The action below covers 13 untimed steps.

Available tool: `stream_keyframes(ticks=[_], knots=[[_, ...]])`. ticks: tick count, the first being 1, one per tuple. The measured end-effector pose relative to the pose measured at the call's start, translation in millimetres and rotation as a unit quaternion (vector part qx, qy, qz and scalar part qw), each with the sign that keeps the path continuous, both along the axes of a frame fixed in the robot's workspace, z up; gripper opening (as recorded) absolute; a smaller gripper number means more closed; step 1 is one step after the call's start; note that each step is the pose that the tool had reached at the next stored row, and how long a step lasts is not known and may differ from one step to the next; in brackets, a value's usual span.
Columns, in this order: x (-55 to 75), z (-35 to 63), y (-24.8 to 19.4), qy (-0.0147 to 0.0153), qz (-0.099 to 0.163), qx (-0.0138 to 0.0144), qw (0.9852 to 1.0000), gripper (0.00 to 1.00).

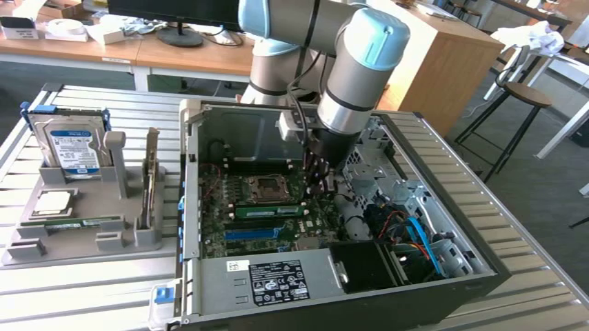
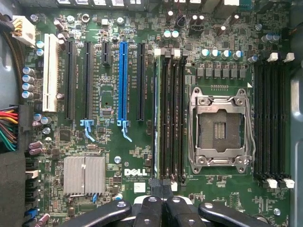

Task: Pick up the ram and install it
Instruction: 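Insert the ram into the slot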

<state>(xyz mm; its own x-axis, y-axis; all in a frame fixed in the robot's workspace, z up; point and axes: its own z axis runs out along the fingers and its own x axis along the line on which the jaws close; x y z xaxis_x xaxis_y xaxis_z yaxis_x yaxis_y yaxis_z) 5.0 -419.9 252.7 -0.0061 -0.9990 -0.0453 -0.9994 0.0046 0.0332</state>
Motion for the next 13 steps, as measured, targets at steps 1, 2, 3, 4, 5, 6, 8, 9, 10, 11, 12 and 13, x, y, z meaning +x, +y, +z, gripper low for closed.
stream_keyframes(ticks=[1, 2, 3, 4, 5, 6, 8, 9, 10, 11, 12, 13], knots=[[0.0, -0.9, 0.0, 0.0, 0.0, 0.0, 1.0, 0.1], [0.0, -1.7, 0.0, 0.0, 0.0, 0.0, 1.0, 0.1], [0.0, -2.7, 0.0, 0.0, 0.0, 0.0, 1.0, 0.1], [0.0, -3.4, 0.0, 0.0, 0.0, 0.0, 1.0, 0.1], [0.0, -3.6, 0.0, 0.0, 0.0, 0.0, 1.0, 0.1], [0.0, -3.6, 0.0, 0.0, 0.0, 0.0, 1.0, 0.1], [0.0, -3.7, 0.0, 0.0, 0.0, -0.0001, 1.0, 0.1], [0.0, -4.2, 0.0, 0.0, 0.0, 0.0001, 1.0, 0.1], [0.0, -5.1, 0.0, 0.0, 0.0, 0.0001, 1.0, 0.1], [0.0, -6.0, 0.0, 0.0, 0.0, 0.0001, 1.0, 0.1], [0.0, -7.0, 0.0, 0.0, 0.0, 0.0, 1.0, 0.1], [0.0, -8.0, 0.0, 0.0, 0.0, 0.0001, 1.0, 0.1]])
